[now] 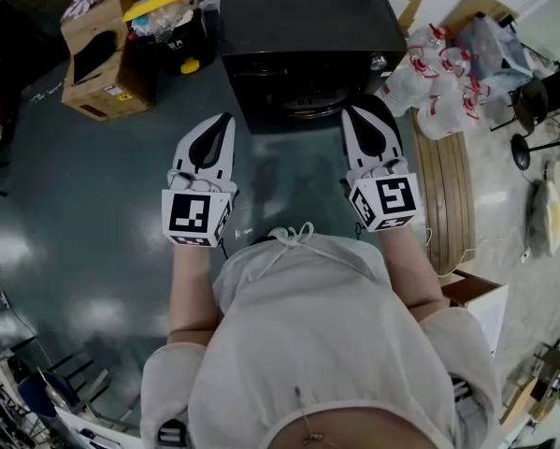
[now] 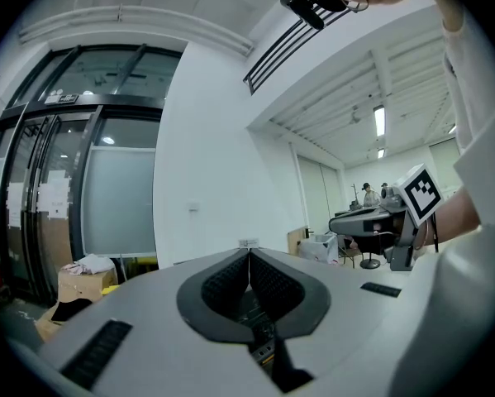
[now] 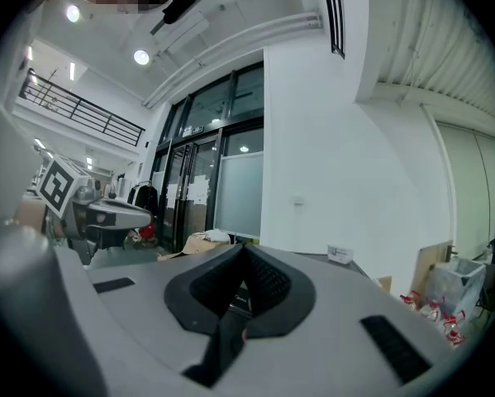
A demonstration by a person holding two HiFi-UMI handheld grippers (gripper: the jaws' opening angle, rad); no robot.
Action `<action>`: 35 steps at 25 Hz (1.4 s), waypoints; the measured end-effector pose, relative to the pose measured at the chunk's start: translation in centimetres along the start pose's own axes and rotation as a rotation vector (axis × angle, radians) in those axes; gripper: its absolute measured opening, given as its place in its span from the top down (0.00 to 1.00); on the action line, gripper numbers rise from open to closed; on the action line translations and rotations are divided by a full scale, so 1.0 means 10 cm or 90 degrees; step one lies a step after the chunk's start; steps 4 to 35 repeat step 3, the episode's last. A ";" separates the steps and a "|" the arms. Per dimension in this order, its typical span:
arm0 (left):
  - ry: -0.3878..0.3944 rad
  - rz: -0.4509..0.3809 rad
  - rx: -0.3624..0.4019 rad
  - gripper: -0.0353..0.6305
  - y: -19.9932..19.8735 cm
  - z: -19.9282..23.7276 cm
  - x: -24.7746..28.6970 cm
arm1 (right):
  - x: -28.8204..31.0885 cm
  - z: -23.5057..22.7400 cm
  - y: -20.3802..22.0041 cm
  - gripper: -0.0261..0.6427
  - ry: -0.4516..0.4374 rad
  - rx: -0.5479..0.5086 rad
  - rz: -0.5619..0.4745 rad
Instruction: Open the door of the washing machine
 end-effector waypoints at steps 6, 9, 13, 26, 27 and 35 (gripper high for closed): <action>-0.004 0.002 0.000 0.91 0.01 -0.01 -0.01 | -0.01 0.01 0.01 0.96 -0.003 0.002 0.003; -0.004 0.002 0.000 0.91 0.01 -0.01 -0.01 | -0.01 0.01 0.01 0.96 -0.003 0.002 0.003; -0.004 0.002 0.000 0.91 0.01 -0.01 -0.01 | -0.01 0.01 0.01 0.96 -0.003 0.002 0.003; -0.004 0.002 0.000 0.91 0.01 -0.01 -0.01 | -0.01 0.01 0.01 0.96 -0.003 0.002 0.003; -0.004 0.002 0.000 0.91 0.01 -0.01 -0.01 | -0.01 0.01 0.01 0.96 -0.003 0.002 0.003; -0.004 0.002 0.000 0.91 0.01 -0.01 -0.01 | -0.01 0.01 0.01 0.96 -0.003 0.002 0.003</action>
Point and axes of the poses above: the fingertips, and each gripper's own axes: x forward along the fingers, z to its left, y out of its underside, the point moved 9 cm from there along -x, backward along the fingers, and after that the axes turned 10 degrees about y, right-handed, at the moved point
